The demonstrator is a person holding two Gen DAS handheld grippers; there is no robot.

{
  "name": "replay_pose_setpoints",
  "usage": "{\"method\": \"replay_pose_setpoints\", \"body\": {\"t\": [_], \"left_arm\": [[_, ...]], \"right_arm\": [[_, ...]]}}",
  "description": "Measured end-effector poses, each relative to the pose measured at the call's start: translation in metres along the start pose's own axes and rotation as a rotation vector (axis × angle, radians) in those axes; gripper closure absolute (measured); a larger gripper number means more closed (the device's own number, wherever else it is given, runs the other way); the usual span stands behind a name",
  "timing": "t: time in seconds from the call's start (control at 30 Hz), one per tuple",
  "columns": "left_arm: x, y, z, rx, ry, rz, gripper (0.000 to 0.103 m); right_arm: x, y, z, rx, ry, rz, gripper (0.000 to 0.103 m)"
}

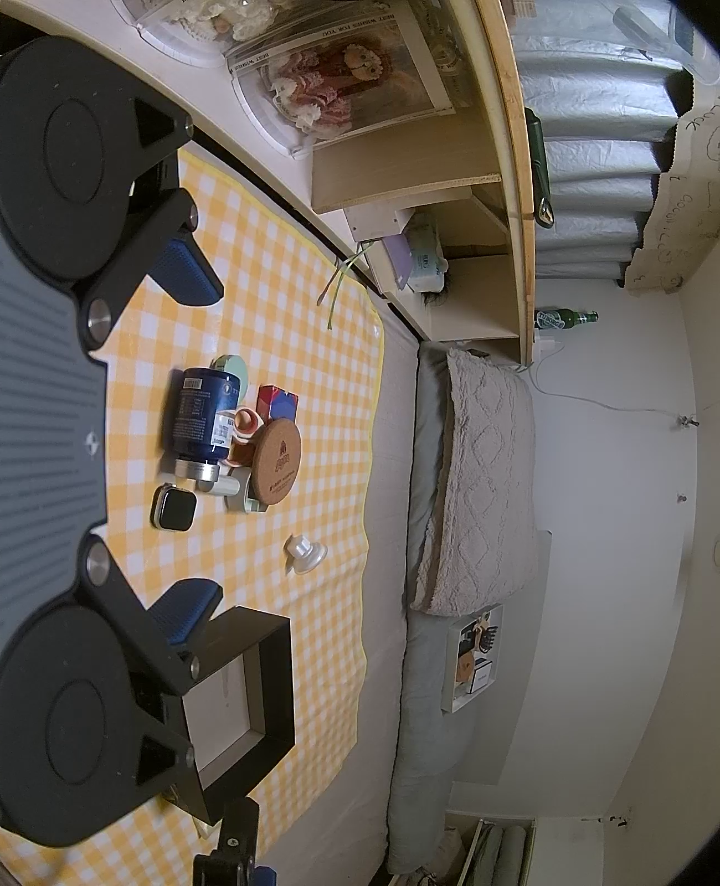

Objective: Organize rigid objects

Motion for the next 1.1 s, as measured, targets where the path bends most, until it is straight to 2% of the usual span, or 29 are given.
{"method": "replay_pose_setpoints", "body": {"t": [0.9, 1.1], "left_arm": [[0.001, -0.001, 0.000, 0.003, 0.002, -0.002, 0.000], [-0.002, 0.003, -0.004, 0.021, 0.021, -0.009, 0.000]], "right_arm": [[-0.006, 0.004, -0.004, -0.003, 0.015, -0.002, 0.000], [-0.008, 0.015, -0.013, 0.036, 0.029, -0.021, 0.000]]}}
Point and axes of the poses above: each gripper's, at about its wrist camera, not at the fingertips, and y roughly against the way its jaws point, x to its right, z to its underside, the point moved 3 cm from there along -y, roughly the way its jaws point, and after that the axes turned 1 degree about -z, right-handed, at the moved point
